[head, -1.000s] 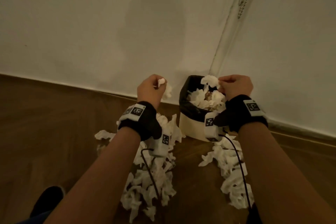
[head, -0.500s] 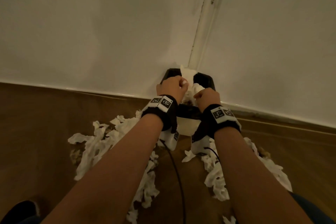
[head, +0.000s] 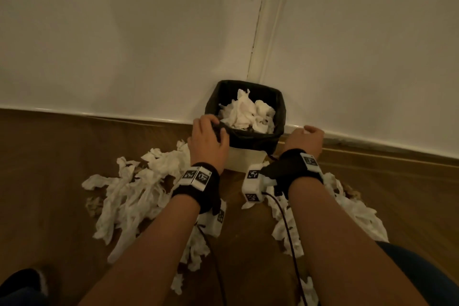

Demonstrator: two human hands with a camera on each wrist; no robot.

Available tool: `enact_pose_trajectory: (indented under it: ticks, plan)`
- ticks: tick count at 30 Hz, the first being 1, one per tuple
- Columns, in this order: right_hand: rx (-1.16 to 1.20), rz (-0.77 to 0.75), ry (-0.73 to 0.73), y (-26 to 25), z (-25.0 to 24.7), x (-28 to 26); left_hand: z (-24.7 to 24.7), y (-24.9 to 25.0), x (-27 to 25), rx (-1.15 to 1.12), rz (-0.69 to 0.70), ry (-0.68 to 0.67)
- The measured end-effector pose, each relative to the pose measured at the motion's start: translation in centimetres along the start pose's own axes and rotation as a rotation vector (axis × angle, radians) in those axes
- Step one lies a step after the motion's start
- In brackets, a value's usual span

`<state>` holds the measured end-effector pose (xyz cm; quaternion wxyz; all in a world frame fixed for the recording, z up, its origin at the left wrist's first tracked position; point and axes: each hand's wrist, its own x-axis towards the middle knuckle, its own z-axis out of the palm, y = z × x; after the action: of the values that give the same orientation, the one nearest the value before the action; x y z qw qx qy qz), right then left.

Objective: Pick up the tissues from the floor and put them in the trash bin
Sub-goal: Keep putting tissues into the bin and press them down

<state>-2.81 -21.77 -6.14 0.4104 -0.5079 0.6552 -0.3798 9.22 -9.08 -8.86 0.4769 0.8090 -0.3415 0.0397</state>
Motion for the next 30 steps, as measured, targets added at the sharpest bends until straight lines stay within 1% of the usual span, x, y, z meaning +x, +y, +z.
enact_pose_trajectory:
  ticks: [2, 3, 4, 6, 8, 11, 13, 17, 20, 21, 23, 25, 26, 28, 29, 30]
  plan:
    - [-0.082, 0.078, -0.01, 2.3, 0.2, -0.6, 0.1, -1.6, -1.6, 0.051, -0.041, -0.042]
    - [-0.143, 0.101, -0.031, 3.6, 0.3, -0.9, 0.3, -2.4, -2.4, 0.076, -0.059, -0.084]
    - [-0.21, 0.112, -0.061, 4.9, 0.3, -1.1, 0.6, -3.0, -3.2, 0.094, -0.075, -0.15]
    - [-0.344, 0.107, -0.125, 7.3, 0.5, -1.2, 1.5, -3.9, -4.7, 0.132, -0.097, -0.348]
    - [-0.466, 0.076, -0.167, 8.9, 0.4, -0.6, 3.0, -4.5, -6.1, 0.2, -0.065, -0.545]
    - [-0.637, 0.019, -0.18, 10.2, -0.5, 0.9, 5.8, -4.9, -8.1, 0.27, 0.008, -0.733]
    - [-0.733, -0.026, -0.173, 10.9, -1.3, 1.9, 7.8, -5.1, -9.3, 0.309, 0.013, -0.845]
    - [-0.781, -0.063, -0.177, 12.3, -2.1, 3.3, 10.7, -5.2, -10.0, 0.431, 0.022, -1.064]
    - [-0.753, -0.136, -0.24, 13.1, -1.7, 3.5, 11.7, -6.0, -10.5, 0.556, 0.083, -1.184]
    - [-0.741, -0.179, -0.272, 13.4, -1.4, 3.4, 11.9, -6.2, -10.5, 0.605, 0.11, -1.19]
    - [-0.713, -0.256, -0.327, 13.8, -0.6, 3.2, 11.8, -6.2, -10.0, 0.635, 0.116, -1.148]
    - [-0.692, -0.3, -0.357, 14.4, 0.1, 2.7, 11.2, -6.2, -9.1, 0.52, 0.038, -1.071]
    - [-0.685, -0.305, -0.362, 14.6, 0.4, 2.5, 10.7, -6.3, -8.6, 0.422, -0.026, -1.005]
    - [-0.666, -0.299, -0.372, 15.0, 0.9, 2.0, 9.3, -6.8, -7.8, 0.215, -0.131, -0.786]
    - [-0.66, -0.297, -0.383, 15.1, 1.2, 1.7, 8.6, -6.9, -7.5, 0.129, -0.142, -0.676]
    - [-0.666, -0.301, -0.402, 15.2, 1.4, 1.4, 7.9, -7.0, -7.3, 0.064, -0.14, -0.602]
